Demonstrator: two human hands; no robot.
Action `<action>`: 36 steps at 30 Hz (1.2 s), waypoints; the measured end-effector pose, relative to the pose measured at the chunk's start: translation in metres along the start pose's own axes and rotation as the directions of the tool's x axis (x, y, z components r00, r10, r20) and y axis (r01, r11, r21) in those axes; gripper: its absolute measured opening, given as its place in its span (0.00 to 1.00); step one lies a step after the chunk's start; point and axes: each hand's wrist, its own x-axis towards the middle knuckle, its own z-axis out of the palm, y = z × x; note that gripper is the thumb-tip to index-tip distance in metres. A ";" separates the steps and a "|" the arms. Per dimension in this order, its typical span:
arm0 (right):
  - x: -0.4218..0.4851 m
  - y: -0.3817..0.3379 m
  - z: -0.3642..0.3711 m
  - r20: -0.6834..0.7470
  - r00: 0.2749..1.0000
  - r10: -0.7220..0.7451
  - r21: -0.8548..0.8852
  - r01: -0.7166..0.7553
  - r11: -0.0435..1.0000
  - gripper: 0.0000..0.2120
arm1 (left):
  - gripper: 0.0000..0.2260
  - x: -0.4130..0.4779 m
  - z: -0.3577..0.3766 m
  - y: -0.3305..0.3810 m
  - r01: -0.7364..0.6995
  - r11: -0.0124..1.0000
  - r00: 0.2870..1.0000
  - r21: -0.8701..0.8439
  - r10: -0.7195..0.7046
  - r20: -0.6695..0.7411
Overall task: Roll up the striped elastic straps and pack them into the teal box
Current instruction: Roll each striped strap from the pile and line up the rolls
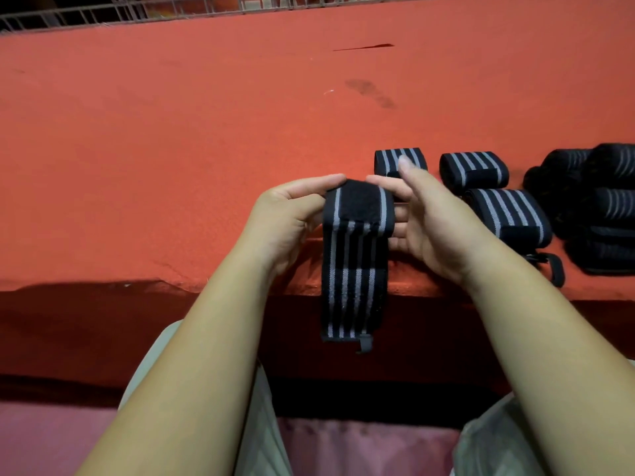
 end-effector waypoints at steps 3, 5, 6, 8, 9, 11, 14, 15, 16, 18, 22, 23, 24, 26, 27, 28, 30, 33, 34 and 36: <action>0.001 0.005 0.001 -0.053 0.994 -0.100 -0.050 0.097 0.994 0.20 | 0.19 0.004 0.001 0.000 -0.005 0.998 1.000 -0.059 0.004 -0.015; 0.003 0.007 0.001 -0.075 0.988 -0.135 -0.016 0.134 0.991 0.25 | 0.17 0.003 0.001 0.000 -0.008 0.999 0.999 -0.051 0.005 -0.053; 0.003 0.008 0.001 -0.091 0.984 -0.156 -0.020 0.154 0.988 0.28 | 0.14 0.002 0.003 0.000 -0.007 0.999 0.998 -0.033 0.005 -0.058; 0.002 0.008 0.001 -0.096 0.973 -0.210 -0.067 0.204 0.977 0.26 | 0.12 -0.002 0.005 0.000 -0.014 1.000 1.000 0.014 0.014 -0.021; 0.002 0.009 0.001 -0.086 0.967 -0.238 -0.104 0.229 0.968 0.23 | 0.12 -0.003 0.006 0.001 -0.023 0.999 1.000 0.048 0.023 0.004; 0.002 0.009 -0.001 -0.066 0.957 -0.283 -0.174 0.268 0.947 0.18 | 0.14 -0.006 0.007 0.001 -0.047 0.991 0.998 0.121 0.042 0.045; 0.001 0.008 -0.001 -0.052 0.947 -0.316 -0.255 0.294 0.921 0.19 | 0.23 -0.008 0.005 -0.004 -0.064 0.978 0.992 0.200 0.040 0.121; -0.001 0.007 -0.001 -0.047 0.948 -0.316 -0.293 0.289 0.911 0.20 | 0.25 -0.008 0.003 -0.006 -0.068 0.970 0.991 0.232 0.038 0.130; -0.003 0.007 -0.001 -0.036 0.950 -0.310 -0.326 0.282 0.902 0.20 | 0.27 -0.007 0.002 -0.008 -0.077 0.962 0.991 0.263 0.044 0.130; -0.006 0.005 0.000 -0.004 0.958 -0.288 -0.374 0.266 0.889 0.20 | 0.30 -0.006 0.000 -0.011 -0.085 0.953 0.991 0.292 0.049 0.127; -0.006 0.004 -0.001 0.005 0.966 -0.258 -0.335 0.244 0.910 0.18 | 0.31 -0.007 0.003 -0.011 -0.081 0.955 0.995 0.287 0.059 0.082; -0.008 0.003 0.000 0.006 0.967 -0.254 -0.330 0.242 0.912 0.18 | 0.31 -0.006 0.002 -0.012 -0.081 0.952 0.995 0.294 0.058 0.085; -0.006 0.004 0.000 0.012 0.967 -0.256 -0.314 0.246 0.917 0.19 | 0.31 -0.006 0.001 -0.012 -0.073 0.954 0.993 0.290 0.045 0.105; -0.004 0.006 -0.002 0.003 0.970 -0.245 -0.287 0.235 0.929 0.21 | 0.30 -0.006 -0.003 -0.008 -0.035 0.962 0.982 0.271 -0.017 0.186; -0.002 0.007 -0.004 -0.026 0.973 -0.228 -0.276 0.213 0.937 0.25 | 0.30 -0.006 -0.005 -0.006 -0.014 0.964 0.972 0.265 -0.050 0.232; 0.001 0.010 -0.007 -0.051 0.977 -0.208 -0.250 0.189 0.949 0.30 | 0.30 -0.007 -0.006 -0.005 0.001 0.967 0.962 0.257 -0.071 0.262; 0.002 0.011 -0.007 -0.077 0.980 -0.181 -0.196 0.163 0.967 0.33 | 0.29 -0.007 -0.006 -0.004 0.009 0.975 0.963 0.223 -0.069 0.262; -0.004 0.007 -0.003 -0.076 0.981 -0.180 -0.345 0.144 0.927 0.14 | 0.28 -0.004 -0.006 -0.007 -0.011 0.984 0.980 0.177 -0.025 0.200; -0.003 0.009 -0.004 -0.085 0.981 -0.173 -0.406 0.124 0.906 0.15 | 0.28 -0.004 -0.005 -0.008 -0.018 0.986 0.983 0.166 -0.013 0.185; -0.004 0.008 -0.004 -0.105 0.985 -0.135 -0.527 0.060 0.847 0.25 | 0.27 -0.003 -0.004 -0.009 -0.037 0.988 0.986 0.152 0.011 0.169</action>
